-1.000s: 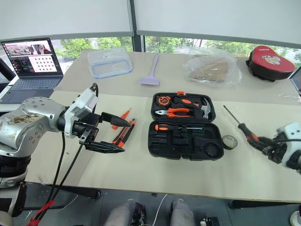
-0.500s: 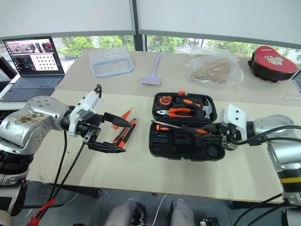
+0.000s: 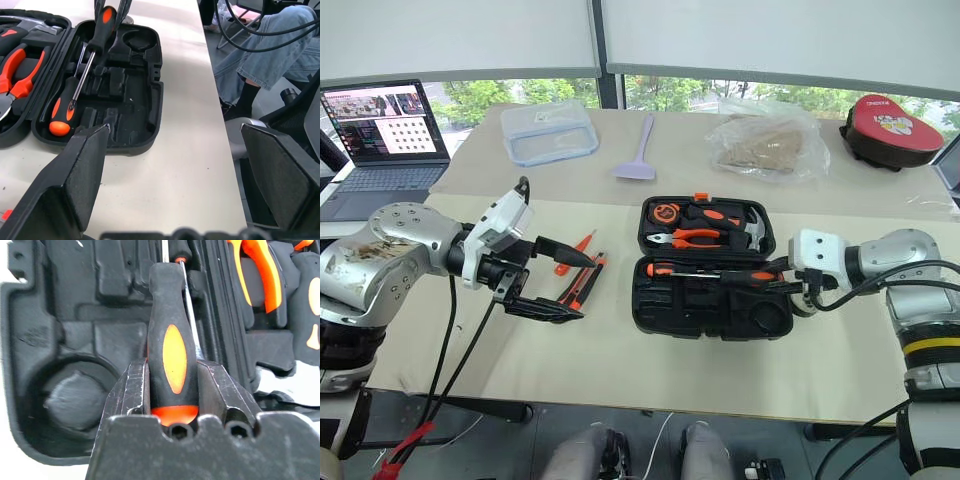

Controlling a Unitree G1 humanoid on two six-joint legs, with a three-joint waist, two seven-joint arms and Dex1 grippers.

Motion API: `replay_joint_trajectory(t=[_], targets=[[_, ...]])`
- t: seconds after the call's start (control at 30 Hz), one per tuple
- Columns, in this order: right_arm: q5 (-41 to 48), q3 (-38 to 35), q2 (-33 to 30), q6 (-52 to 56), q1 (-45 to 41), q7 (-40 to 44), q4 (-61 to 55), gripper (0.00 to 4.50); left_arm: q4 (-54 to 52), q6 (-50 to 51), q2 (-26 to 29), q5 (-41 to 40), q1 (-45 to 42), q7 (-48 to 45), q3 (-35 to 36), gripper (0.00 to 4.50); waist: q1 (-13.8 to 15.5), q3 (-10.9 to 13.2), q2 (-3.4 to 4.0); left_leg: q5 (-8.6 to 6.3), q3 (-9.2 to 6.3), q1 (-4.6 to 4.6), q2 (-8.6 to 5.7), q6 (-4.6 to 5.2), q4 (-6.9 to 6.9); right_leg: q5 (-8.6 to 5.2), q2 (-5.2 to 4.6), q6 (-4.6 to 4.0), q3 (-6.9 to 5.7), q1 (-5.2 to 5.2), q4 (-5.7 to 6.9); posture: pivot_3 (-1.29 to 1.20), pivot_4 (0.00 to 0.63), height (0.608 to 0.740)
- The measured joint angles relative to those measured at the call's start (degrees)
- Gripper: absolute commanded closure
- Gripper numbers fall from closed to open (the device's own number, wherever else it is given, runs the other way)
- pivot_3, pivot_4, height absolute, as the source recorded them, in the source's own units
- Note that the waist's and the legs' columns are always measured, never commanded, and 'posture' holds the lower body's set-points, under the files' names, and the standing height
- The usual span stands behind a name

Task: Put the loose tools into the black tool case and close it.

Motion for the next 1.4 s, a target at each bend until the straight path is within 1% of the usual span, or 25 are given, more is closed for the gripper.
replay_joint_trajectory(t=[0.07,0.13,0.23,0.27,0.37,0.4,0.43,0.47,0.53,0.67,0.7,0.8,0.83,0.87,0.9,1.0,1.13,1.27,1.4], targets=[[-0.5,0.2,0.4,-1.8,0.0,0.0,1.1,3.51,0.1,0.0,0.0,0.0,-0.1,0.1,0.0,0.0,0.0,0.0,0.0,0.0,0.0,0.0,-0.01,0.0,0.0,0.0,0.07,0.0,0.2,0.0,0.0,0.0,0.15,0.731],[-1.2,0.2,0.4,-4.1,-0.2,-0.2,1.8,2.5,0.1,0.0,0.0,0.0,-0.7,0.2,0.0,0.0,0.0,0.0,0.0,0.0,0.01,0.02,-0.01,0.0,0.0,0.0,0.09,0.01,0.26,0.01,0.0,0.0,0.15,0.731],[-1.6,0.3,0.6,-5.2,-0.6,-0.5,2.7,1.62,0.2,-0.1,0.0,0.1,-1.1,0.2,0.0,0.0,-0.1,0.0,0.0,0.0,0.02,0.05,-0.01,0.0,0.0,0.0,0.13,0.0,0.37,0.01,0.0,0.0,0.15,0.731],[-1.6,0.3,0.7,-5.3,-1.0,-0.8,2.8,1.22,0.4,-0.3,0.0,0.2,-1.1,0.2,0.0,0.0,-0.2,0.0,0.0,0.0,0.02,0.05,0.0,0.0,0.0,0.01,0.15,-0.01,0.37,0.01,0.01,0.0,0.15,0.731],[-0.7,0.1,1.8,-2.9,-1.6,-0.8,2.5,0.19,0.8,-0.6,0.0,0.6,-1.2,0.2,-0.1,0.0,-0.4,0.0,0.0,0.0,0.03,0.05,0.02,-0.01,0.0,0.09,0.17,-0.16,0.38,0.0,0.01,0.0,0.15,0.731],[0.0,-0.2,2.2,-1.4,-1.6,-0.8,1.9,0.03,0.8,-0.6,-0.1,0.7,-1.2,0.2,-0.1,0.0,-0.4,0.0,0.0,0.0,0.03,0.04,0.02,-0.01,0.0,0.11,0.18,-0.2,0.38,0.0,0.01,0.0,0.15,0.731],[1.5,-0.5,2.7,1.7,-1.6,-0.7,0.8,0.03,0.8,-0.7,-0.1,0.8,-1.2,0.2,-0.1,0.0,-0.3,0.0,0.01,0.0,0.03,0.03,0.02,-0.01,0.0,0.12,0.17,-0.21,0.38,-0.01,0.01,0.0,0.15,0.731],[2.6,-0.7,3.1,4.0,-1.9,-0.7,-0.2,0.18,0.9,-0.7,-0.1,0.8,-1.2,0.2,-0.1,0.0,-0.3,0.0,0.01,0.0,0.03,0.02,0.02,-0.01,0.0,0.13,0.18,-0.21,0.38,-0.02,0.02,0.0,0.15,0.731],[4.7,-1.2,3.5,8.3,-2.2,-0.7,-2.7,0.65,1.0,-1.0,-0.3,1.1,-1.2,0.2,-0.2,0.0,-0.3,0.0,0.01,0.0,0.02,0.02,0.01,-0.01,0.0,0.12,0.17,-0.21,0.39,-0.01,0.01,0.0,0.15,0.731],[7.1,-1.8,5.2,14.4,-2.4,-1.1,-7.0,2.05,1.9,-2.9,-0.9,2.6,-1.2,0.2,-0.9,0.0,-0.3,0.0,0.01,0.0,0.02,0.02,0.01,-0.01,0.0,0.13,0.18,-0.21,0.39,-0.01,0.01,0.0,0.15,0.731],[7.2,-1.8,6.0,15.1,-2.3,-1.6,-7.4,2.32,2.2,-3.4,-1.0,3.1,-1.2,0.2,-1.3,0.0,-0.3,0.0,0.01,0.0,0.02,0.02,0.01,-0.01,0.0,0.13,0.18,-0.21,0.39,-0.01,0.01,0.0,0.15,0.731],[7.4,-1.7,7.4,17.3,-2.1,-2.7,-8.1,3.41,3.2,-4.8,-1.2,4.5,-1.2,0.2,-2.0,0.0,-0.3,0.0,0.01,0.0,0.02,0.01,0.0,-0.01,-0.01,0.13,0.18,-0.22,0.39,-0.03,0.01,0.0,0.15,0.731],[7.7,-1.7,7.9,18.8,-2.1,-3.0,-8.3,3.66,3.5,-5.2,-1.2,4.8,-1.2,0.2,-2.3,0.0,-0.3,0.0,0.01,0.0,0.03,0.0,0.0,-0.01,-0.01,0.13,0.18,-0.22,0.39,-0.03,0.01,0.0,0.15,0.731],[7.9,-1.7,8.4,20.0,-2.0,-3.3,-8.4,4.09,3.9,-5.7,-1.3,5.2,-1.2,0.2,-2.5,0.0,-0.3,0.0,0.01,0.0,0.03,0.0,0.0,-0.01,0.0,0.13,0.18,-0.22,0.38,-0.02,0.02,0.0,0.15,0.731],[8.0,-1.6,9.0,21.4,-1.8,-3.6,-8.6,4.42,4.4,-6.0,-1.4,5.5,-1.2,0.2,-2.5,0.0,-0.3,0.0,0.01,0.0,0.03,-0.01,0.0,-0.01,-0.01,0.13,0.18,-0.22,0.39,-0.03,0.02,0.0,0.15,0.731],[7.5,-1.5,9.1,22.1,-0.6,-3.9,-9.1,4.47,4.4,-6.6,-1.4,5.8,-1.2,0.2,-2.5,0.0,-0.2,0.0,0.01,0.0,0.02,-0.02,-0.01,-0.01,-0.01,0.12,0.18,-0.2,0.39,-0.02,0.0,0.0,0.15,0.731],[5.2,1.5,7.8,19.5,3.9,-2.0,-10.5,4.47,4.7,-6.8,-1.5,6.4,-1.2,0.2,-2.5,0.0,-0.1,0.0,0.01,0.0,0.02,-0.03,-0.04,-0.01,-0.01,0.11,0.18,-0.18,0.43,-0.03,0.01,0.0,0.15,0.731],[1.9,2.6,7.4,16.1,4.0,-3.3,-11.9,4.47,5.2,-6.8,-2.2,6.5,-1.2,0.4,-2.5,0.0,-0.3,0.0,-0.01,0.0,0.02,0.08,-0.02,-0.01,0.0,-0.02,0.2,0.04,0.46,0.05,0.03,0.0,0.15,0.731],[0.6,2.9,8.1,16.8,3.4,-6.3,-12.0,4.47,5.3,-6.8,-2.3,6.6,-1.2,1.0,-2.5,0.0,-0.2,-0.1,-0.1,0.0,0.02,0.1,-0.02,-0.01,0.01,0.02,0.19,-0.03,0.48,0.07,0.03,0.0,0.15,0.731]])
